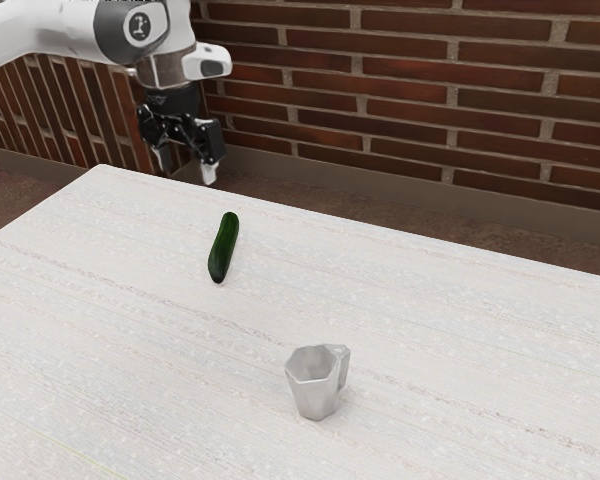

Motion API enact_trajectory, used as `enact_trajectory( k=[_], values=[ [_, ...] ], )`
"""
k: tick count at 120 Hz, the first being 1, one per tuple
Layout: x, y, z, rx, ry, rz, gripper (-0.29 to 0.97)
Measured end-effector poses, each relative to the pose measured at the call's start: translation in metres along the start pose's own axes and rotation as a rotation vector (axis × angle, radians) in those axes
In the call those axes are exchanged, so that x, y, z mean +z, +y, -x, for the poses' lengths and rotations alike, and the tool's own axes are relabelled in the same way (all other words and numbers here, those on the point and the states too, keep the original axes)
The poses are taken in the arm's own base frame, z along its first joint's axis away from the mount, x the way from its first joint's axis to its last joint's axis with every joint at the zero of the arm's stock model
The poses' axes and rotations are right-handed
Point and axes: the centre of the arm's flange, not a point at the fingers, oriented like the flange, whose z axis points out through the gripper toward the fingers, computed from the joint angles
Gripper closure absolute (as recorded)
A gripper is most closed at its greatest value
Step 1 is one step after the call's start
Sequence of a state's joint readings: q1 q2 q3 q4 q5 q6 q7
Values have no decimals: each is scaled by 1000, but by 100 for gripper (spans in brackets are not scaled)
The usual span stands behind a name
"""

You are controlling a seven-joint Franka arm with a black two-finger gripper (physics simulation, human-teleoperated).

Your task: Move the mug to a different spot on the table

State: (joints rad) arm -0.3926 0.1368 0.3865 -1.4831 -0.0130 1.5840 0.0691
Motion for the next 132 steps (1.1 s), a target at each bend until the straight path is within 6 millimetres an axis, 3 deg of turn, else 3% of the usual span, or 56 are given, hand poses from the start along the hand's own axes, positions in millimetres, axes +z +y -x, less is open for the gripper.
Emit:
enact_trajectory(
  k=[15,21,28,43,70,92,118,132],
  values=[
    [4,11,4,32,0,5,0],
    [14,26,4,61,-22,8,0],
    [29,59,0,128,-41,2,0],
    [76,130,-15,337,-78,1,0],
    [169,179,-34,574,-108,113,0],
    [207,235,-24,719,-122,134,0],
    [249,261,-17,754,-129,86,0],
    [257,263,-21,745,-111,68,0]
  ],
)
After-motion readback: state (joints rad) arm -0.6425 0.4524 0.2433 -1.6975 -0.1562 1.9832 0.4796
